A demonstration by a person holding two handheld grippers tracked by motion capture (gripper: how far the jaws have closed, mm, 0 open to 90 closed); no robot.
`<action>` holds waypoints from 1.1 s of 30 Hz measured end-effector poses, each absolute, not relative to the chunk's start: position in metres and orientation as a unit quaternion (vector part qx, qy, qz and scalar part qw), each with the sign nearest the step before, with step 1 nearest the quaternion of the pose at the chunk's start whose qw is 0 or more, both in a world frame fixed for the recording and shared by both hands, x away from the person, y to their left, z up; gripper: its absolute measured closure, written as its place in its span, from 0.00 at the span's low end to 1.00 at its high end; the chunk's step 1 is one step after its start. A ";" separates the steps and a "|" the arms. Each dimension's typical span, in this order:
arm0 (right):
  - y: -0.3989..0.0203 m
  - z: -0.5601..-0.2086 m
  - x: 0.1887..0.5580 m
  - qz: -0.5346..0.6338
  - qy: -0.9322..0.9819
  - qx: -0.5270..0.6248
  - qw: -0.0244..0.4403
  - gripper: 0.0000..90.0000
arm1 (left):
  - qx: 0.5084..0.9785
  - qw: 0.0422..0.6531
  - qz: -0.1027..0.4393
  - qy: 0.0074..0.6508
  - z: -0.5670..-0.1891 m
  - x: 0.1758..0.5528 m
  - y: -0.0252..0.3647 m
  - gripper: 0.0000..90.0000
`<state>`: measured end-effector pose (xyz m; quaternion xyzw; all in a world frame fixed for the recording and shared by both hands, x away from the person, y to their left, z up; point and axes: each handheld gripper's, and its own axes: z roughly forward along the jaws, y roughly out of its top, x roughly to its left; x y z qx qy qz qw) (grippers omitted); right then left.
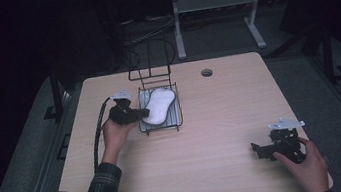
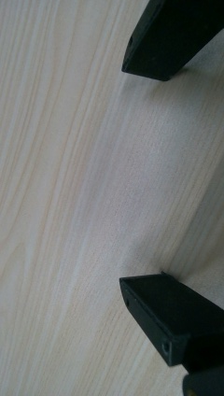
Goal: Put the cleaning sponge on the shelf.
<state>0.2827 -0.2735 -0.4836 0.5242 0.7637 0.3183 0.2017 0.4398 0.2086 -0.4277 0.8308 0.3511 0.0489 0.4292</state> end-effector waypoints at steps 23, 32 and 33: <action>-0.273 -0.484 0.283 0.318 0.764 0.524 0.202 0.00 | 0.823 0.448 0.041 0.346 -0.426 0.429 0.200 0.75; -0.273 -0.484 0.283 0.318 0.764 0.524 0.202 0.00 | 0.827 0.439 0.060 0.346 -0.420 0.420 0.208 0.49; -0.274 -0.484 0.283 0.318 0.764 0.524 0.202 0.00 | 0.827 0.437 0.063 0.348 -0.419 0.419 0.209 0.45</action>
